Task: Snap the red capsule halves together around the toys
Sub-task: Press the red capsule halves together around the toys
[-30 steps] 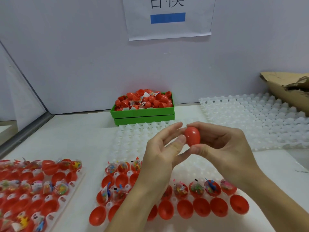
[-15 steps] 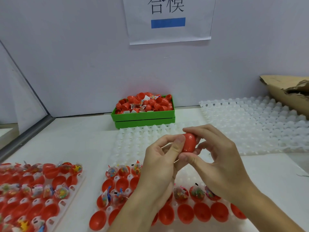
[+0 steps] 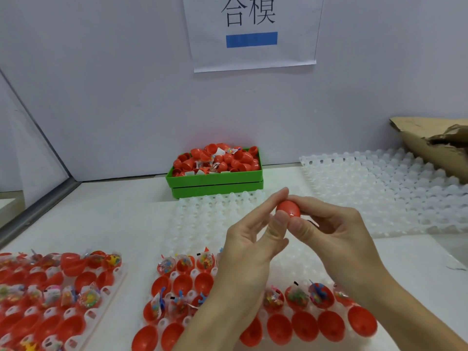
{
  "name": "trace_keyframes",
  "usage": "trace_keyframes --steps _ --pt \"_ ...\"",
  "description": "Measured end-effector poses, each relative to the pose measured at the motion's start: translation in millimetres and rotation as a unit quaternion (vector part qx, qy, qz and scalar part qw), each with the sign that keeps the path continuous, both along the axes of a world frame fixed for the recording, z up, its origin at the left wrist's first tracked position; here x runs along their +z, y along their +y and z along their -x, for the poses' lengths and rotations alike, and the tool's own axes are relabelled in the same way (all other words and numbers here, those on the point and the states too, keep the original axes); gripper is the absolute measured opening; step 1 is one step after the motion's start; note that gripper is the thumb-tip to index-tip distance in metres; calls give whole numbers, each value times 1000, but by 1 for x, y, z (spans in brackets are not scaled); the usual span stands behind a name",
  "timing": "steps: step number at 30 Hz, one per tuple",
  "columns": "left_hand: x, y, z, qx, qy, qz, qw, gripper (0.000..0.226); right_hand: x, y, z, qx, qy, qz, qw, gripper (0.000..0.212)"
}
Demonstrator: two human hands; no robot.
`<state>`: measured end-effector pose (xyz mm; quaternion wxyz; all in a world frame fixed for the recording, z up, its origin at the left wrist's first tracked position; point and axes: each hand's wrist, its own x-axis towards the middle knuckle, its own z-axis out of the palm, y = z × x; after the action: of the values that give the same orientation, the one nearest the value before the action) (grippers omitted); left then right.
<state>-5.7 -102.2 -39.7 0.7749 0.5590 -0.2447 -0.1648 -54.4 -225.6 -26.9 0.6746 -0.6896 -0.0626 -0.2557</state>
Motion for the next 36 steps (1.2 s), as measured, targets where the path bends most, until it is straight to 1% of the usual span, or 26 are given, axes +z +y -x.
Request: trace_keyframes --steps 3,6,10,13,17,19,21,23,26,29,31,33,34,36 --pt "0 -2 1 -5 42 40 998 44 2 4 2 24 -6 -9 1000 21" --pt "-1 -6 4 28 60 79 995 33 1 9 4 23 -10 -8 1000 18" --pt "-3 -8 7 62 63 97 991 33 1 15 5 14 -8 -20 1000 18" --pt "-4 -9 9 68 54 101 991 34 2 15 6 3 -5 -7 1000 20" --pt "-7 -10 10 78 38 95 992 28 -1 14 7 -10 -1 -3 1000 17" --pt "-7 -9 10 74 28 91 993 23 -3 14 6 -6 -5 0 1000 15" --pt "-7 -8 10 60 12 88 994 21 -5 11 4 0 -6 -7 1000 20" --pt "-5 -6 7 53 5 75 996 21 -6 8 1 28 2 -37 999 20" --pt "-2 0 1 45 -34 30 998 29 -7 3 -3 123 17 -121 985 23" --pt "3 8 -4 7 -90 -14 996 32 -7 -4 -5 204 41 -226 952 46" --pt "3 10 -7 27 -131 -53 990 30 -9 -5 -5 227 53 -256 938 52" --pt "2 9 -8 61 -147 -83 984 27 -11 -4 -7 224 64 -264 936 45" --pt "3 8 -8 68 -144 -87 983 25 -12 -2 -8 204 74 -255 942 42" --pt "2 8 -9 77 -143 -98 982 25 -13 -1 -9 134 95 -197 967 38"
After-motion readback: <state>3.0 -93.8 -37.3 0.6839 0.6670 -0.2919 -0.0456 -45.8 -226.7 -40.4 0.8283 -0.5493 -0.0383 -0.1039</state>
